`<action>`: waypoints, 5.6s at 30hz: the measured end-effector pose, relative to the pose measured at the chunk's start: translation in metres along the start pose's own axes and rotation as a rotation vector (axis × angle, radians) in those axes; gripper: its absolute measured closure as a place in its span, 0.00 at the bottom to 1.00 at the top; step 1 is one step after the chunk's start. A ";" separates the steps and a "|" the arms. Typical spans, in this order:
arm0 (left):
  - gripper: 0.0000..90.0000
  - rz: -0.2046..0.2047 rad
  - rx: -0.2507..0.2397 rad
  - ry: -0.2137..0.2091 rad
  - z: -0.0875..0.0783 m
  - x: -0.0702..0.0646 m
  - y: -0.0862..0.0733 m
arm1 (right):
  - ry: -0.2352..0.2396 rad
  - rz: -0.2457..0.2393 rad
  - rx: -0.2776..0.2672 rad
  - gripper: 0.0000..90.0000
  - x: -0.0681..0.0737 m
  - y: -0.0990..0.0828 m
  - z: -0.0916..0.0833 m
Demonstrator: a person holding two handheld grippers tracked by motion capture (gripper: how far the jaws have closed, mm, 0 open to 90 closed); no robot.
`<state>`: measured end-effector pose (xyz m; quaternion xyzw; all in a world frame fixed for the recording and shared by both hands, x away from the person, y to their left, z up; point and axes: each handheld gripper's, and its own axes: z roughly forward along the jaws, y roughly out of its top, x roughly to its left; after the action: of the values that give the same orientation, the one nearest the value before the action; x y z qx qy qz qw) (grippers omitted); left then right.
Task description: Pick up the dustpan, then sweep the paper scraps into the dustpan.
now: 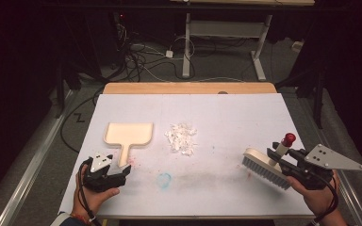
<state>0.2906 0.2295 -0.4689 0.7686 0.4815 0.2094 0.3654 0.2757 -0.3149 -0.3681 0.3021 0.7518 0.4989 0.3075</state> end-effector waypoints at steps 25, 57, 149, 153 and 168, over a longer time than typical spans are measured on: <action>0.66 -0.158 0.117 0.150 0.074 0.033 0.040 | -0.015 0.014 0.019 0.77 -0.006 -0.004 0.006; 0.71 0.164 0.187 0.048 -0.016 0.004 0.050 | -0.070 0.064 0.048 0.78 -0.017 -0.007 0.010; 0.70 0.237 0.295 -0.177 0.017 -0.027 0.021 | 0.050 0.015 0.041 0.77 0.013 0.075 0.296; 0.70 0.242 0.298 -0.171 0.018 -0.029 0.023 | 0.110 -0.003 0.040 0.77 0.029 0.074 0.287; 0.70 0.240 0.308 -0.172 0.025 -0.034 0.027 | 0.205 -0.011 0.023 0.76 0.059 0.070 0.266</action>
<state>0.3084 0.1823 -0.4635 0.8821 0.3800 0.1092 0.2559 0.4519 -0.0976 -0.3955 0.2486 0.7867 0.5168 0.2284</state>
